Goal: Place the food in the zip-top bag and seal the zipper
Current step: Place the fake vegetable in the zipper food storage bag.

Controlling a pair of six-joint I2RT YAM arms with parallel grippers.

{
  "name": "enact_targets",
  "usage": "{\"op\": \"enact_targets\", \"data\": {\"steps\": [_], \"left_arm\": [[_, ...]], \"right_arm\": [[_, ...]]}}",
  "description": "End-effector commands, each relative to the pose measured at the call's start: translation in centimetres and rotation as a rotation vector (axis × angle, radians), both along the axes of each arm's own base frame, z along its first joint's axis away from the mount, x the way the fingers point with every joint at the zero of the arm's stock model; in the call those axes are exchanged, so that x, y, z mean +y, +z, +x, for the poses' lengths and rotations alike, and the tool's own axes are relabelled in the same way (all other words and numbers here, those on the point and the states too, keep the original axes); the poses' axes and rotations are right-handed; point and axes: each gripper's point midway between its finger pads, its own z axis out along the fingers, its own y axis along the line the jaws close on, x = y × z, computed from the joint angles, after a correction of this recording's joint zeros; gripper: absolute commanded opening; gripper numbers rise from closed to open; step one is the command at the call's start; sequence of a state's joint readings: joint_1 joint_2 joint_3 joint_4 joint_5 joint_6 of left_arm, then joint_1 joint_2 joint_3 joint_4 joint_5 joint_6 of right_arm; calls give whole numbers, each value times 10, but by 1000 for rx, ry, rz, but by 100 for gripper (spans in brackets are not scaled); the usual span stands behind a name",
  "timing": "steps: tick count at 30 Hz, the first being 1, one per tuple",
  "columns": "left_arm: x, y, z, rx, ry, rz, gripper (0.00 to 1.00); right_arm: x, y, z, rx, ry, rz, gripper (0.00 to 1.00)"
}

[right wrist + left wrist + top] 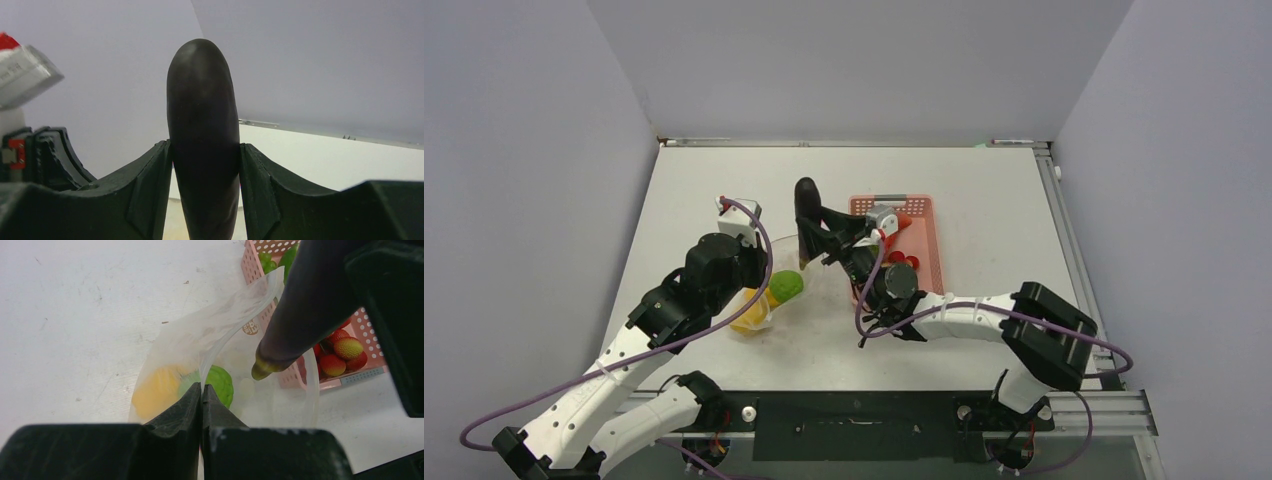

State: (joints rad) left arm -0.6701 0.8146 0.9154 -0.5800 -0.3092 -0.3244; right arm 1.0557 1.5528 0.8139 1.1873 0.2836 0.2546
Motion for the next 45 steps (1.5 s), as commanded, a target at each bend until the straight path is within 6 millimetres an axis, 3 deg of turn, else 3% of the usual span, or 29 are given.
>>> {"op": "enact_targets", "data": {"steps": [1,19,33,45], "left_arm": [[-3,28,5,-65,-3,-53,0],[-5,26,6,-60,-8,-49,0],[-4,26,6,-60,-8,-47,0],[-4,24,6,-56,-3,-41,0]], "right_arm": [[-7,22,-16,-181,8,110,23],[2,12,-13,-329,-41,84,33],[2,7,-18,-341,-24,77,67],[-13,18,-26,-323,-18,43,73]]}}
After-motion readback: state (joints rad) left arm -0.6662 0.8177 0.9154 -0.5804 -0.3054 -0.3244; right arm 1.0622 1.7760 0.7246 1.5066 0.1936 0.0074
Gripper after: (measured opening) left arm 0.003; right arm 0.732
